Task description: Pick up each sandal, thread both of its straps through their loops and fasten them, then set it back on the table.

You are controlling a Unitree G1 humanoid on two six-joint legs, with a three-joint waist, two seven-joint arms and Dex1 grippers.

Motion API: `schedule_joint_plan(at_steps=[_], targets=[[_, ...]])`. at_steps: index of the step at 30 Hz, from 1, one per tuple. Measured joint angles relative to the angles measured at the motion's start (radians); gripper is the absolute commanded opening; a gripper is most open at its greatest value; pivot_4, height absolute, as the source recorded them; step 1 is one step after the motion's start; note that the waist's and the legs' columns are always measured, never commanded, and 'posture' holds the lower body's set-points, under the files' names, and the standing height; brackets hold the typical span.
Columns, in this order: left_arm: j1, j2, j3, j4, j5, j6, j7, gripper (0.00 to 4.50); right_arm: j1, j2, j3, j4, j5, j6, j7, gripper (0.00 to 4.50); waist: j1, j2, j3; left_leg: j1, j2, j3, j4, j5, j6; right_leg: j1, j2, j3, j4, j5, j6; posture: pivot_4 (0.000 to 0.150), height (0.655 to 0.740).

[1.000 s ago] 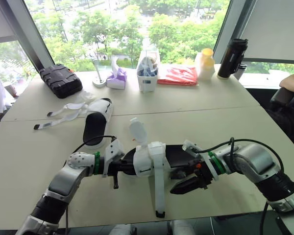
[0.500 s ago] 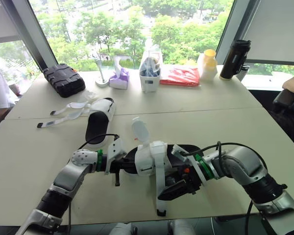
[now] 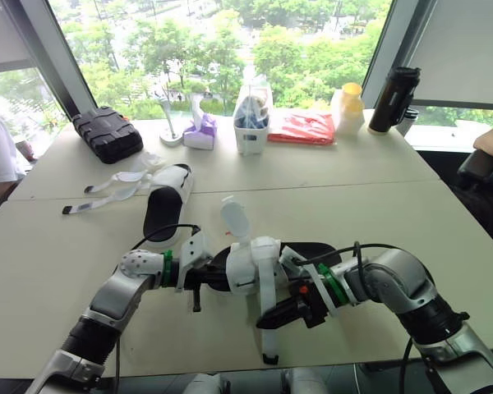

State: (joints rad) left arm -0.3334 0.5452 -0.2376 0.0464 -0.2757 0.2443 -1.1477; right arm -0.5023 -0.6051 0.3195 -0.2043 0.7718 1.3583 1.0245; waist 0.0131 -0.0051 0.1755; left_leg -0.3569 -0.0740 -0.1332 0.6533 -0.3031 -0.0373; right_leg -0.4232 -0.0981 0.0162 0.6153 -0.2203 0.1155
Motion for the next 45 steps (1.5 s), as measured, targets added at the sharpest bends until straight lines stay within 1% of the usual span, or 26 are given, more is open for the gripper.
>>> schedule_joint_plan(at_steps=[2, 4, 9, 11, 14, 17, 20, 26, 29, 37, 45], targets=[[0.0, 0.0, 0.0, 0.0, 0.0, 0.0, 0.0, 0.0, -0.012, -0.001, -0.026, -0.002, 0.013, 0.021, -0.01, 0.04, 0.0, 0.0, 0.0, 0.0, 0.0, 0.0, 0.0, 0.0, 0.0, 0.0, 0.0, 0.0, 0.0, 0.0, 0.0, 0.15, 0.74], [0.0, 0.0, 0.001, 0.0, 0.002, 0.0, 0.0, 0.0, -0.063, -0.01, -0.064, -0.007, 0.046, 0.061, -0.008, 0.04, -0.001, 0.0, 0.0, 0.0, 0.0, 0.0, 0.0, 0.0, 0.0, 0.0, 0.0, 0.0, 0.0, 0.0, 0.0, 0.15, 0.74], [-0.001, -0.002, 0.0, 0.0, 0.004, 0.0, 0.0, 0.0, -0.277, -0.044, -0.152, 0.017, 0.119, 0.137, 0.021, 0.04, 0.0, 0.0, 0.0, 0.0, 0.0, 0.0, 0.0, 0.0, 0.0, 0.001, 0.0, 0.0, 0.0, 0.0, 0.0, 0.15, 0.74], [-0.002, -0.003, -0.001, 0.0, 0.005, 0.0, 0.0, 0.0, -0.331, -0.046, -0.144, 0.051, 0.118, 0.14, 0.034, 0.04, 0.001, 0.0, 0.0, 0.0, 0.0, 0.0, 0.0, 0.0, 0.0, 0.001, 0.0, 0.0, 0.0, 0.0, 0.0, 0.15, 0.74], [0.0, -0.003, -0.002, 0.0, 0.005, -0.001, -0.001, 0.0, -0.384, -0.062, -0.079, 0.106, 0.105, 0.129, 0.07, 0.04, -0.001, 0.0, 0.0, 0.0, 0.0, 0.0, 0.0, 0.0, 0.0, 0.0, 0.0, 0.0, 0.0, 0.0, 0.0, 0.15, 0.74], [0.002, -0.005, -0.001, 0.0, 0.006, -0.009, 0.0, 0.0, -0.468, -0.05, -0.031, 0.222, 0.056, 0.065, 0.111, 0.04, -0.003, 0.0, 0.0, 0.0, 0.0, 0.001, 0.0, 0.0, 0.0, 0.0, 0.0, 0.0, 0.0, 0.001, -0.001, 0.15, 0.74], [0.005, -0.006, -0.002, -0.001, 0.006, -0.01, 0.002, 0.0, -0.528, -0.041, 0.027, 0.299, -0.004, -0.017, 0.171, 0.04, -0.002, 0.0, 0.0, 0.0, 0.0, 0.001, 0.0, 0.0, 0.0, 0.0, 0.0, 0.0, 0.0, 0.001, -0.001, 0.15, 0.74], [0.009, -0.006, -0.001, -0.009, 0.006, -0.011, 0.007, 0.0, -0.579, 0.001, 0.155, 0.498, -0.141, -0.165, 0.29, 0.04, -0.003, 0.0, 0.0, -0.001, 0.0, 0.001, 0.0, 0.0, 0.0, -0.001, 0.0, 0.0, 0.0, 0.001, -0.001, 0.15, 0.74], [0.011, -0.007, -0.001, -0.011, 0.006, -0.011, 0.01, 0.0, -0.616, 0.007, 0.178, 0.562, -0.192, -0.213, 0.346, 0.04, -0.002, 0.0, 0.0, -0.001, 0.0, 0.001, 0.0, 0.0, 0.0, -0.001, 0.0, 0.0, 0.0, 0.001, -0.001, 0.15, 0.74], [0.019, -0.007, 0.0, -0.025, 0.006, -0.01, 0.019, 0.0, -0.634, 0.034, 0.196, 0.651, -0.288, -0.274, 0.438, 0.04, -0.003, 0.0, 0.0, -0.001, 0.0, 0.0, 0.0, 0.0, 0.0, -0.002, 0.0, 0.0, 0.0, 0.001, -0.001, 0.15, 0.74], [0.02, -0.007, 0.0, -0.029, 0.006, -0.01, 0.023, 0.0, -0.64, 0.042, 0.209, 0.652, -0.347, -0.292, 0.488, 0.04, -0.003, 0.0, 0.0, -0.001, 0.0, 0.0, 0.0, 0.0, 0.0, -0.002, 0.0, 0.0, 0.0, 0.001, -0.001, 0.15, 0.74]])
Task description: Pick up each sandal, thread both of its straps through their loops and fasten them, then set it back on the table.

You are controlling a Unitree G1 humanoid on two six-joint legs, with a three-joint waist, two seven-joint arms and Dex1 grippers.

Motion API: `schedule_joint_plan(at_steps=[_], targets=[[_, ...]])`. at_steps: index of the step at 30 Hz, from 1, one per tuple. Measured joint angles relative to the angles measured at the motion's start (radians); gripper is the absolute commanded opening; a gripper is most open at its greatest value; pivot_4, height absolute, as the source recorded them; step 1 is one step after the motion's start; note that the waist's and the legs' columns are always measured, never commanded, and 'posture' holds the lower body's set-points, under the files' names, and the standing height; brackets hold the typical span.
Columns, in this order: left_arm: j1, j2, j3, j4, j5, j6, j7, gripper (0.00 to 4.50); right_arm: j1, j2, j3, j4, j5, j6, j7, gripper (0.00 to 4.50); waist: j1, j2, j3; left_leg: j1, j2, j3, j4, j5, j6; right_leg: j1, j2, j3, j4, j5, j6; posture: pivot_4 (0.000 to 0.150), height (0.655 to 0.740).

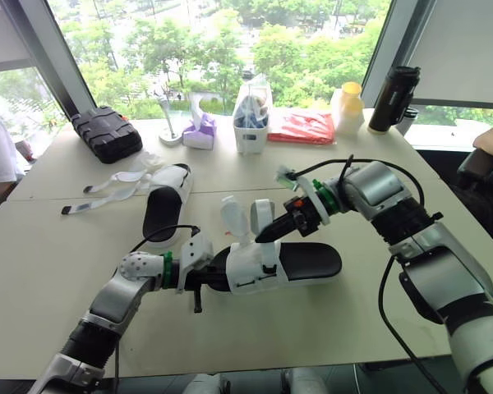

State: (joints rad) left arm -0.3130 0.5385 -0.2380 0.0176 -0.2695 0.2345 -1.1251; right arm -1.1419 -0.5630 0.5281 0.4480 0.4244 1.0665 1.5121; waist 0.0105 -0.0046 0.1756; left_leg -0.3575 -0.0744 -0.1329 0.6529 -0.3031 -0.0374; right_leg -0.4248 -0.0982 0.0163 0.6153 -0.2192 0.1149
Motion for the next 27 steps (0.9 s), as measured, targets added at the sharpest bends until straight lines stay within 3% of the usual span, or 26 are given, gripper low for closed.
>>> schedule_joint_plan(at_steps=[10, 27], targets=[[0.002, -0.002, -0.001, -0.002, 0.0, 0.001, 0.008, 0.0, 0.004, 0.102, -0.001, 0.098, -0.107, -0.103, -0.063, 0.04, 0.0, 0.0, 0.0, 0.0, 0.0, 0.0, 0.0, 0.0, 0.0, 0.0, 0.0, 0.0, 0.0, 0.0, 0.0, 0.15, 0.74], [0.004, -0.001, -0.002, -0.008, 0.0, 0.003, 0.015, 0.0, 0.056, 0.065, 0.02, 0.022, -0.207, -0.23, 0.017, 0.04, 0.0, 0.0, 0.0, 0.0, 0.0, 0.0, 0.0, 0.0, 0.0, 0.0, 0.0, 0.0, 0.0, 0.0, 0.0, 0.15, 0.74]])
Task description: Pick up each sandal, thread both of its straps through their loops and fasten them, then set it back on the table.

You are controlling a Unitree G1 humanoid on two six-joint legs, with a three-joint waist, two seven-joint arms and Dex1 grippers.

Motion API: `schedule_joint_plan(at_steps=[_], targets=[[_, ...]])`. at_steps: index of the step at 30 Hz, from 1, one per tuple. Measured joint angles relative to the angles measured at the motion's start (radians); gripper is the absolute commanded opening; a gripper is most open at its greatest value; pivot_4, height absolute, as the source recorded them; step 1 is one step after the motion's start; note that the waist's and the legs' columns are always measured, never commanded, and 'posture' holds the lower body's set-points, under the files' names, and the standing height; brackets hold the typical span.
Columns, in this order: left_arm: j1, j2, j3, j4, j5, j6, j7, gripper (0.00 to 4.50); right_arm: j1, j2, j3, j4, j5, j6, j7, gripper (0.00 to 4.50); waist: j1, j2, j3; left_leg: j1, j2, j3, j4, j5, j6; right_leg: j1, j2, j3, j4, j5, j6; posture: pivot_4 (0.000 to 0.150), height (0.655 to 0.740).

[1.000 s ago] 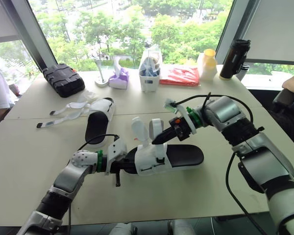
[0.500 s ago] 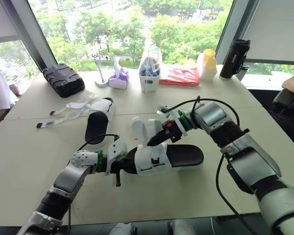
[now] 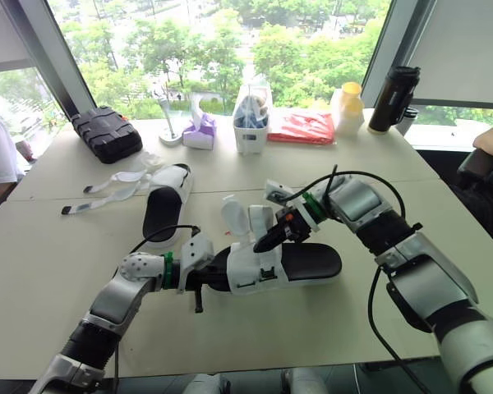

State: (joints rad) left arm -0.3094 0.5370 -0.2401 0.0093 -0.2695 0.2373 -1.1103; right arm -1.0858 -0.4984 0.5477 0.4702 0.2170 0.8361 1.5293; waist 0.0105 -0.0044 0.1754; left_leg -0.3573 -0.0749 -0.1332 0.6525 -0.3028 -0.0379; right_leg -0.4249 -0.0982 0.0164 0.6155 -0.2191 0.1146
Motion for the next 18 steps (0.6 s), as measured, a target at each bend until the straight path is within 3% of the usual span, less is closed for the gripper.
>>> schedule_joint_plan(at_steps=[18], targets=[[0.0, 0.0, 0.0, 0.0, 0.0, 0.001, 0.0, 0.0, 0.025, -0.003, -0.08, -0.125, 0.025, 0.057, -0.033, 0.04, 0.0, 0.0, 0.0, 0.0, 0.0, 0.0, 0.0, 0.0, 0.0, 0.0, 0.0, 0.0, 0.0, 0.0, 0.0, 0.15, 0.74]])
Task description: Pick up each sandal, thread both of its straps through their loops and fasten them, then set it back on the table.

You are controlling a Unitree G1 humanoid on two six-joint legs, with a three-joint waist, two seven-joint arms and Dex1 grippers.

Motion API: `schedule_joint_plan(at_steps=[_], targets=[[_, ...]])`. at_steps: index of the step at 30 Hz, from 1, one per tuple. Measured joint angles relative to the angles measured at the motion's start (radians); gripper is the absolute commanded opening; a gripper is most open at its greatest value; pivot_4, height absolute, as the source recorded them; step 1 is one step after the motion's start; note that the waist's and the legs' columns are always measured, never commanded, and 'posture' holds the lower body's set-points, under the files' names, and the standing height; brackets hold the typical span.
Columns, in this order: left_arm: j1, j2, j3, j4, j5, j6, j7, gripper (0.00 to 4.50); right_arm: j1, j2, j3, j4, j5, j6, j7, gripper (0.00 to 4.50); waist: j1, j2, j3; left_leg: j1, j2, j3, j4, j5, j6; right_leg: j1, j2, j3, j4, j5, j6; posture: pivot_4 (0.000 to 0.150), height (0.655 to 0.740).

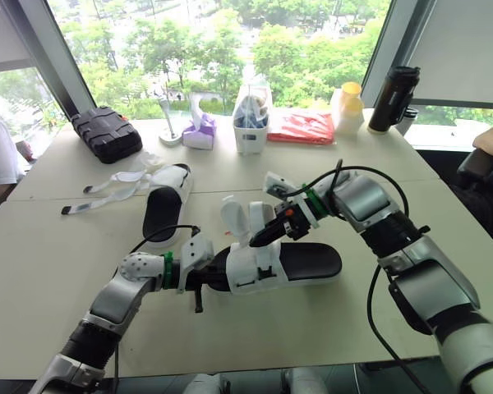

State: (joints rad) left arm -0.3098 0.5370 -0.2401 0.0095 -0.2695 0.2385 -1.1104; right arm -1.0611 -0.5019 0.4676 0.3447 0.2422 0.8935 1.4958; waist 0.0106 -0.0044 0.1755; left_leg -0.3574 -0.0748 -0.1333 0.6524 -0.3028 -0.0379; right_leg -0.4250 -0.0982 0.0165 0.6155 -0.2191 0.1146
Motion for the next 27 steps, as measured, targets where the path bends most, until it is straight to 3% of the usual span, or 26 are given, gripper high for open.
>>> schedule_joint_plan(at_steps=[27], targets=[[-0.004, -0.001, -0.001, 0.001, 0.0, 0.0, 0.0, 0.0, 0.127, -0.091, 0.048, -0.254, 0.008, -0.061, 0.006, 0.04, 0.002, 0.0, 0.0, 0.0, 0.0, 0.0, 0.0, 0.0, 0.0, 0.0, 0.0, 0.0, 0.0, 0.0, 0.0, 0.15, 0.74]])
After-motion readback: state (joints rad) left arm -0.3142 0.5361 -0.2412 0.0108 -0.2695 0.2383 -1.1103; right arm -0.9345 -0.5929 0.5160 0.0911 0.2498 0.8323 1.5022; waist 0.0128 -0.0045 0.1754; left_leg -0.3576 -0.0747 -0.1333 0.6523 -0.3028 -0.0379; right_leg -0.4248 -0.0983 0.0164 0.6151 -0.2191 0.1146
